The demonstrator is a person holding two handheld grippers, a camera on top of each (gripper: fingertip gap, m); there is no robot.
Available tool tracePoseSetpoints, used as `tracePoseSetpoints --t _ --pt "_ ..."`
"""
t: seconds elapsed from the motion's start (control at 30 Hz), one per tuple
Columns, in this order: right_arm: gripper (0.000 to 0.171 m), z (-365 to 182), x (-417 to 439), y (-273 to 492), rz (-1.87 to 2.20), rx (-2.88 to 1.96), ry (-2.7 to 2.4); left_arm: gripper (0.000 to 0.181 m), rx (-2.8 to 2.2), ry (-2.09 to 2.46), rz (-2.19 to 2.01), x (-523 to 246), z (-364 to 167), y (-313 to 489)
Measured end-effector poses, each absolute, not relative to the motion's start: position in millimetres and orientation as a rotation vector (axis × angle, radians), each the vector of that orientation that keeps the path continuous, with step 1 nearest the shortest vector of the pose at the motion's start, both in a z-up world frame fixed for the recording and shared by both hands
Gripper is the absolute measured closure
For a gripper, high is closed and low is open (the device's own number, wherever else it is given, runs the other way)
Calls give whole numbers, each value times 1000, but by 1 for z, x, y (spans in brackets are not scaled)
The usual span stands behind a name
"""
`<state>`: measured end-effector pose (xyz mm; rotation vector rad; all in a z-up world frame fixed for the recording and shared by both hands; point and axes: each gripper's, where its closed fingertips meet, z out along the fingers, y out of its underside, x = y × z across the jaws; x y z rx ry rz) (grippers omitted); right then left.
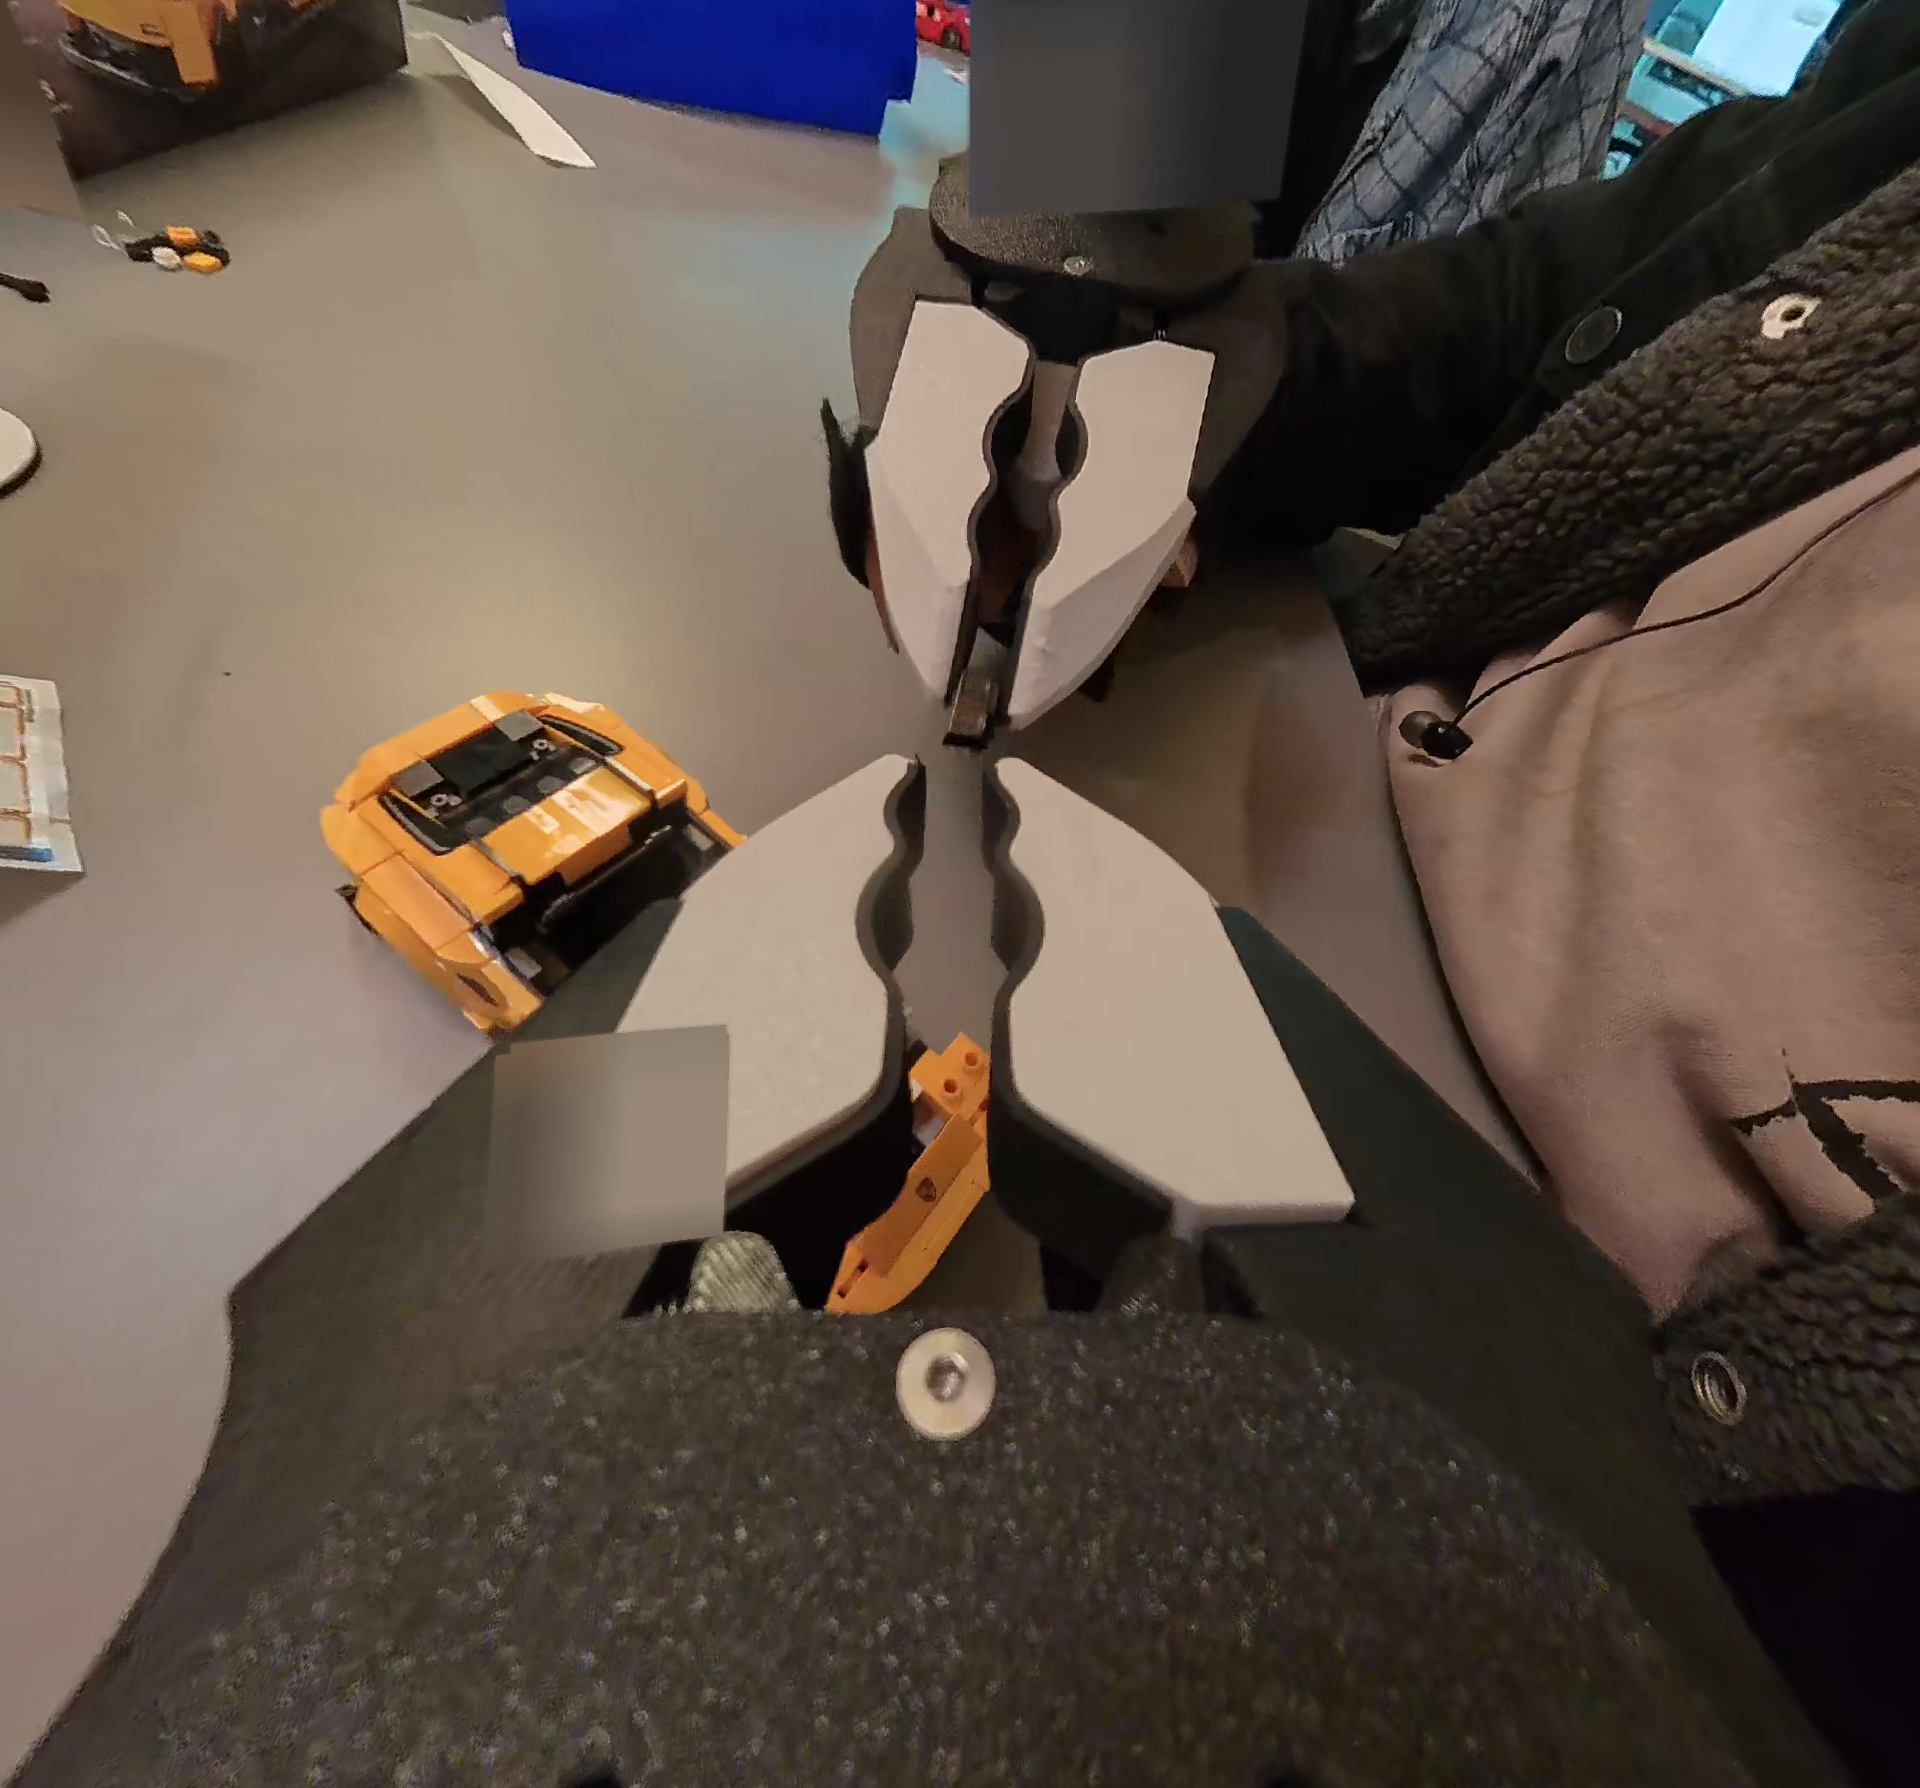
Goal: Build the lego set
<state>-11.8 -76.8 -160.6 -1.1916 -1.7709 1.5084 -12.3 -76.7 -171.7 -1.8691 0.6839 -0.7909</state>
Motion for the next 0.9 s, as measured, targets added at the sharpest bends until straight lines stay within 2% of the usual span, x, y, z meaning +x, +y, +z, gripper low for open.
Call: tracePoseSetpoints --t 0.23,0.47,0.57,0.73,0.9 --pt "164 -156 -11 -79 1525 -1159 -1744 169 -1809 644 -839 -10 -161 -76" --pt "163 -157 -10 -80 1514 -1133 -1755 174 -1799 676 -825 -7 -159 -78" --pt "163 -170 -9 -80 1392 -1105 -1842 175 -1862 782 -679 -8 -173 -79" --pt "154 -193 -9 -84 1138 -1021 -1987 175 -1956 957 -481 -7 -198 -84" --pt "163 -208 -9 -88 998 -994 -2062 175 -2011 1022 -406 -5 -210 -86"
